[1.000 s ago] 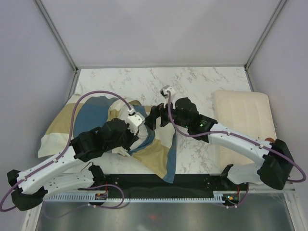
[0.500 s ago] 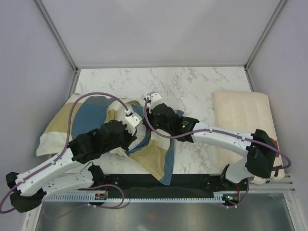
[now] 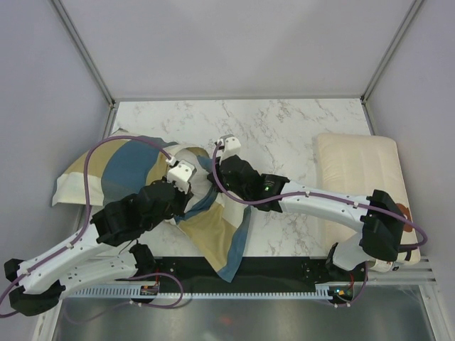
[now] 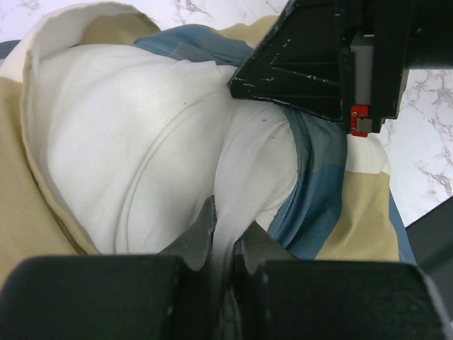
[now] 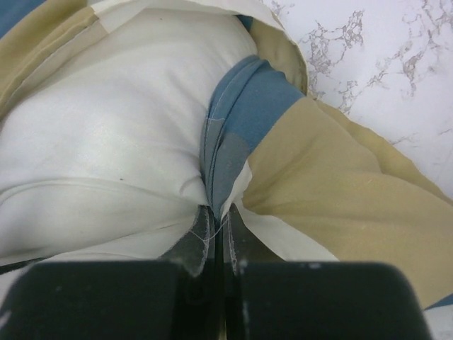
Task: Remove the pillowcase from the pillow
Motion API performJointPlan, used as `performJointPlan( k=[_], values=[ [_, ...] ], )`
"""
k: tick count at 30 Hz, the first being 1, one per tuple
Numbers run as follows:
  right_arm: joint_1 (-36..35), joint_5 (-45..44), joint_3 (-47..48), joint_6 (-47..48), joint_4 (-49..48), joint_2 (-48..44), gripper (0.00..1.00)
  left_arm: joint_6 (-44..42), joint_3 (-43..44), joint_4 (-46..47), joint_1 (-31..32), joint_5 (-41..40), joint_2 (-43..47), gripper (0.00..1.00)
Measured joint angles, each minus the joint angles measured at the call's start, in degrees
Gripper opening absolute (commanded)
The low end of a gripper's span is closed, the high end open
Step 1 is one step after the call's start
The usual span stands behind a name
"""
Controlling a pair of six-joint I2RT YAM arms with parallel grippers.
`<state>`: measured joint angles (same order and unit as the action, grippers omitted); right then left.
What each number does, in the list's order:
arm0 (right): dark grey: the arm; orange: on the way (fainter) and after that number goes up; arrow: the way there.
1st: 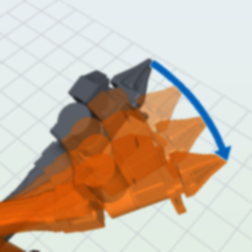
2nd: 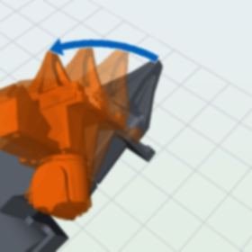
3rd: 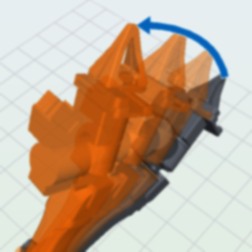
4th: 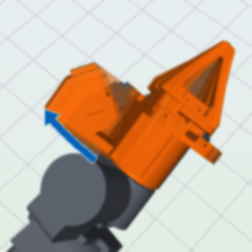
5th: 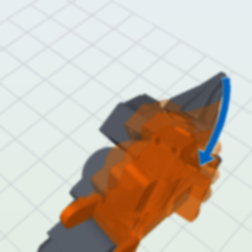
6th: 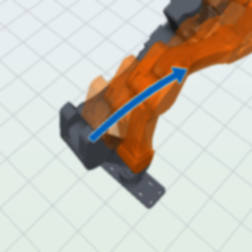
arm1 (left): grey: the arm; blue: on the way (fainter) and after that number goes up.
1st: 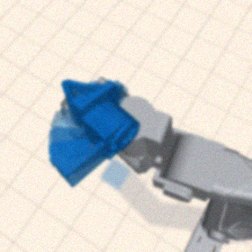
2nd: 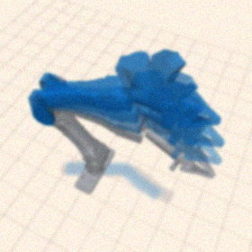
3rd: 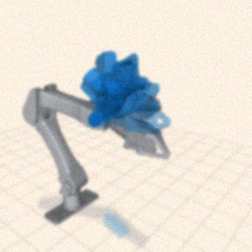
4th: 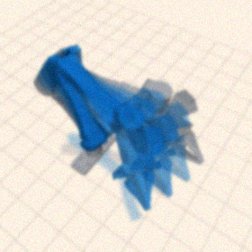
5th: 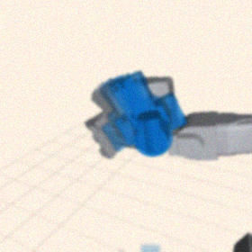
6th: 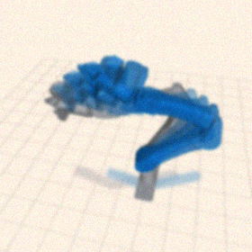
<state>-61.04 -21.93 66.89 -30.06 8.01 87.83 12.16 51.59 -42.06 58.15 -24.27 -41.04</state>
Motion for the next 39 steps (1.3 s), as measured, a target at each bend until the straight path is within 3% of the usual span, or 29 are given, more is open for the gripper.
performJointPlan(
  k=[12,24,31,35,38,39],
  values=[
    [1.7,3.5,-6.1,-6.1,-5.9,-3.4,0.0,1.0,0.2,-1.0,0.5,-2.6,1.3,0.02],
    [7.5,18.5,-9.7,-5.9,-10.1,-5.9,0.01,1.1,0.4,-0.9,0.5,-1.0,2.0,0.02],
    [12.1,30.7,-14.7,-5.2,-14.8,-7.1,0.21,1.1,-0.7,0.2,0.5,2.3,-0.3,0.02],
    [12.3,30.6,-15.3,-4.4,-14.4,-6.1,0.47,0.9,-1.7,0.9,0.5,2.6,-1.3,0.02],
    [12.0,28.9,-15.6,-4.3,-14.2,-5.5,0.61,0.6,-2.5,1.0,0.5,2.6,-1.1,0.02],
    [11.8,28.3,-15.9,-4.4,-14.2,-5.5,0.62,0.6,-2.8,1.0,0.5,2.6,-1.0,0.02]
  ],
)
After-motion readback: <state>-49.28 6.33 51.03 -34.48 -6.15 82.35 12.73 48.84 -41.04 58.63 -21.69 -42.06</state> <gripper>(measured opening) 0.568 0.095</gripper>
